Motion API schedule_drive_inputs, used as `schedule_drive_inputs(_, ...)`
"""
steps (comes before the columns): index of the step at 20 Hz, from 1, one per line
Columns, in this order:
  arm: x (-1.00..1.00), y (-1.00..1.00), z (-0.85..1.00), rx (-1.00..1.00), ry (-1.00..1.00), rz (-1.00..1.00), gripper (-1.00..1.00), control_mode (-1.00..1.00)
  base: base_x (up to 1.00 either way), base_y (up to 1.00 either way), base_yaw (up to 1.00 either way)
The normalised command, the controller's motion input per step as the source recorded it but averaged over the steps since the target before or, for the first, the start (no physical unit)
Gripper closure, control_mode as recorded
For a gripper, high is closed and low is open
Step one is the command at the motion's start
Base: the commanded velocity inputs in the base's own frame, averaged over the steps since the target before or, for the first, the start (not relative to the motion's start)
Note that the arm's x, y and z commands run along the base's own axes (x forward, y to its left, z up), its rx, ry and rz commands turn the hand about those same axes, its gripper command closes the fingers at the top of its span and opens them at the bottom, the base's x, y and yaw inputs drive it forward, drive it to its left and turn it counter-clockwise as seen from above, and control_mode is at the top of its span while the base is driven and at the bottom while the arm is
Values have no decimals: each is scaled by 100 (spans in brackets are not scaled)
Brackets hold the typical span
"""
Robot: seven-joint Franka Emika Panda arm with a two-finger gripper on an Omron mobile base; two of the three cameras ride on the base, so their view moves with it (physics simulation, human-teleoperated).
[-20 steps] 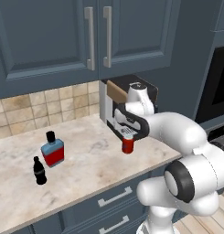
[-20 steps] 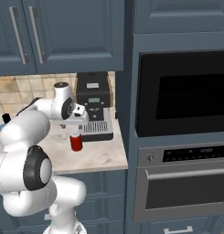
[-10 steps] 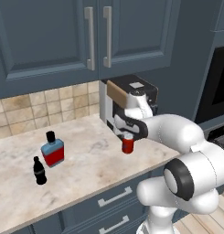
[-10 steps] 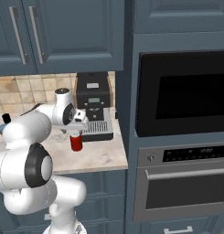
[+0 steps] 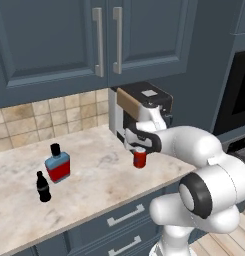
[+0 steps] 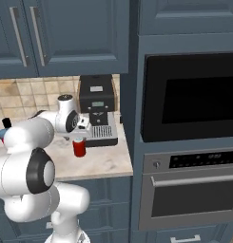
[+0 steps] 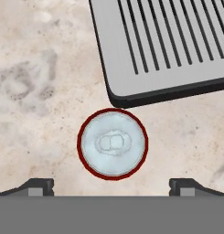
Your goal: Move the drinks to the dining counter.
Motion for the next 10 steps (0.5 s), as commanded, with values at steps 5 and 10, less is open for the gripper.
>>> schedule_drive_inputs(5,2,0,-14,0,0,0,-100,-100,0,0,0)
schedule_drive_inputs(10,12,0,-16,0,0,0,-100,-100,0,0,0)
